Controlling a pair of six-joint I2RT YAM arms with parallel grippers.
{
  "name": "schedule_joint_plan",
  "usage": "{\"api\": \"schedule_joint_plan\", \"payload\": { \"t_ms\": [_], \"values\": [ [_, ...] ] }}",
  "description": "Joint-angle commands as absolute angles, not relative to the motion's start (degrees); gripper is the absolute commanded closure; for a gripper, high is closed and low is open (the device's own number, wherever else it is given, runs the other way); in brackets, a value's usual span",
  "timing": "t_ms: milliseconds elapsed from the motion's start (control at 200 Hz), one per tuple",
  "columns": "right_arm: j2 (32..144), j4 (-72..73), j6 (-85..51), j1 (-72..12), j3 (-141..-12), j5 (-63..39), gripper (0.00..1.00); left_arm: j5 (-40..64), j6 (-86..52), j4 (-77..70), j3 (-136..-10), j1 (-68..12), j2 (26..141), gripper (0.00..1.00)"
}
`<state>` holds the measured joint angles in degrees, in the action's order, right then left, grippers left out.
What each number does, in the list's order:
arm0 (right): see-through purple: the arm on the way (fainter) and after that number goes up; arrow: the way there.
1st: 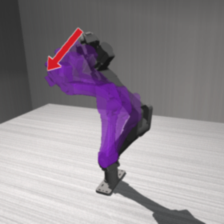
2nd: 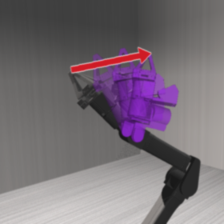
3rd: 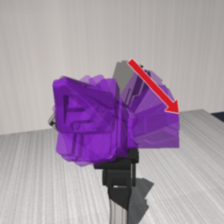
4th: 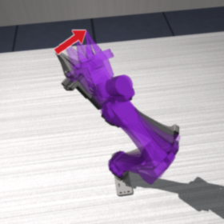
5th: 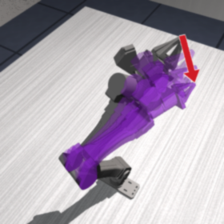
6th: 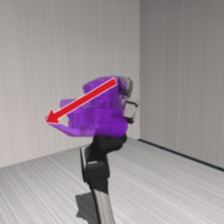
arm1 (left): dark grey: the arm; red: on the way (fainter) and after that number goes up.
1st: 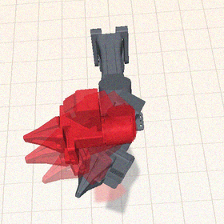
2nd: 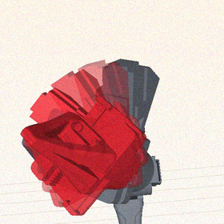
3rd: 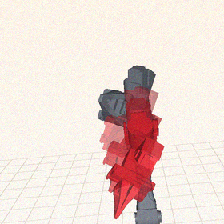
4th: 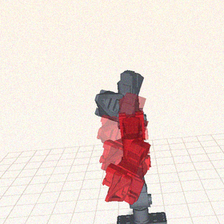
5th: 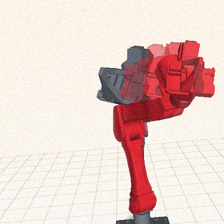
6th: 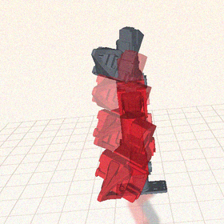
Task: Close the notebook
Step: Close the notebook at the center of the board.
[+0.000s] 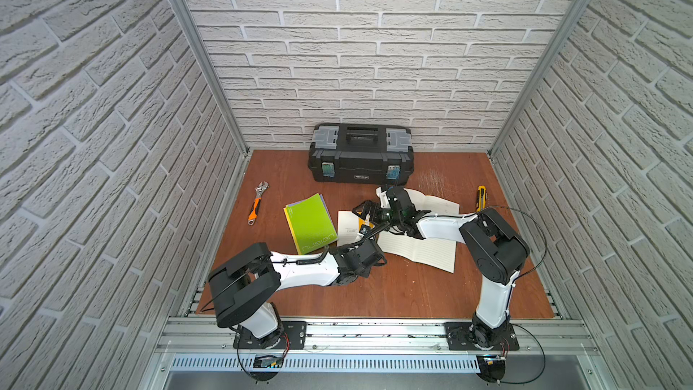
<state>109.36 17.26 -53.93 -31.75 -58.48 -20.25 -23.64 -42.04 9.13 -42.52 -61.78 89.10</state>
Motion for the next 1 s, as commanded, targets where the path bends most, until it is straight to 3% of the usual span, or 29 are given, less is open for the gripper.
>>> {"api": "schedule_joint_plan", "payload": {
  "t_ms": [0, 155, 255, 375, 715, 995],
  "values": [
    [110.1, 15.8, -52.8, -32.2, -57.9, -18.8, 0.00, -24.0, -41.9, 8.2, -42.1, -61.3, 89.2, 1.00],
    [110.9, 14.9, -52.5, -32.2, -58.0, -18.5, 0.00, -24.0, -41.9, 8.1, -42.0, -61.3, 88.8, 1.00],
    [111.4, 15.0, -52.5, -32.2, -58.0, -18.6, 0.00, -23.7, -41.8, 8.7, -42.5, -61.3, 88.6, 0.71],
    [111.8, 15.0, -52.4, -32.2, -58.0, -18.7, 0.00, -21.0, -40.5, 7.6, -42.4, -61.7, 86.8, 0.56],
    [112.3, 15.5, -52.4, -32.2, -57.7, -18.8, 0.00, -11.8, -41.1, 10.2, -41.9, -62.4, 70.9, 0.51],
    [112.0, 15.5, -51.6, -32.3, -57.3, -19.2, 0.00, 3.6, -52.0, 5.3, -30.9, -44.5, 60.9, 0.51]
  ]
}}
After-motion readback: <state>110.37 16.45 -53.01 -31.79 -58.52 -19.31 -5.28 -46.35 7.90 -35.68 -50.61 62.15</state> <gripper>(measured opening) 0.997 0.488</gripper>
